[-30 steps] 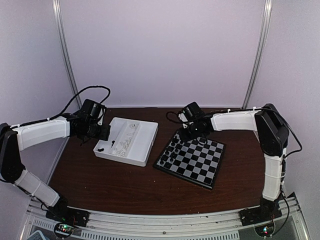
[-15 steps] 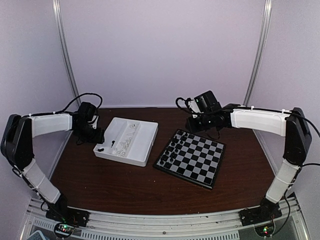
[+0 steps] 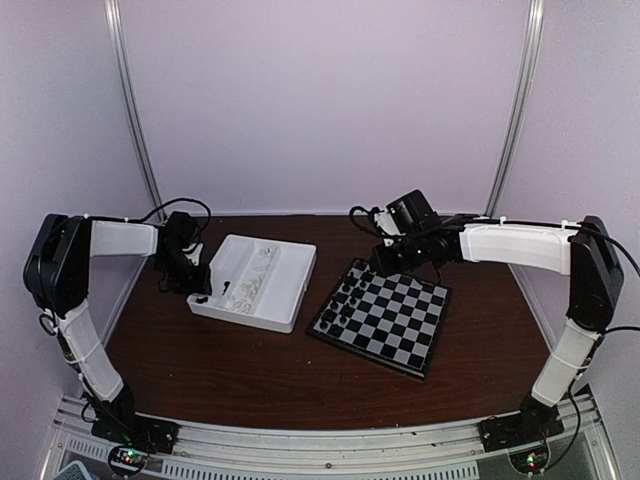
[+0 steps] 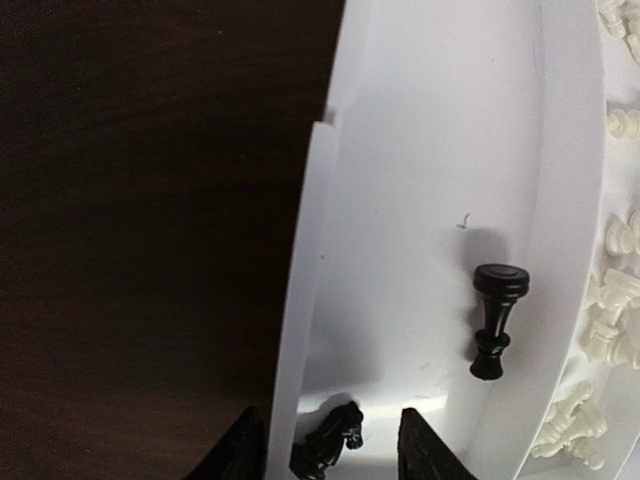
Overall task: Set up the chess pieces on the board
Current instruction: Move the storage box to the center of the board.
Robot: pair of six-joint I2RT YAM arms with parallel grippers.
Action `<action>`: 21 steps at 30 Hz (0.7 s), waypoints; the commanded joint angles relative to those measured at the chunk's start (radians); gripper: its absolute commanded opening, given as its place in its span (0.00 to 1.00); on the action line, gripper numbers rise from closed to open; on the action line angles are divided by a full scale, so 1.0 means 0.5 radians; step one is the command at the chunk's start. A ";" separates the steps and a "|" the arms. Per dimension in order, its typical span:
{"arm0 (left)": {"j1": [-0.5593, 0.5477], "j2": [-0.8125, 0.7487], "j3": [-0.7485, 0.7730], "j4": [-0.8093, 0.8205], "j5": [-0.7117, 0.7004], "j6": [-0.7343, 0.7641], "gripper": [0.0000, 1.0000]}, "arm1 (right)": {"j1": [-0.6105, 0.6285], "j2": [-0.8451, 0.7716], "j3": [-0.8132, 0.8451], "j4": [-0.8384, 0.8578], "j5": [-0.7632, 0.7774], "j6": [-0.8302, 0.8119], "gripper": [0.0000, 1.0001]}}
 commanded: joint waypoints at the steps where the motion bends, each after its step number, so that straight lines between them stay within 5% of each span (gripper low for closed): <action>1: 0.009 0.002 0.006 -0.039 0.221 -0.001 0.45 | 0.013 -0.061 0.001 -0.009 -0.029 0.010 0.27; 11: -0.058 -0.279 -0.339 0.026 0.367 -0.159 0.43 | 0.028 -0.042 0.044 -0.010 -0.057 0.033 0.27; 21: -0.308 -0.634 -0.466 -0.034 0.200 -0.318 0.45 | 0.049 -0.036 0.072 -0.049 -0.028 0.030 0.27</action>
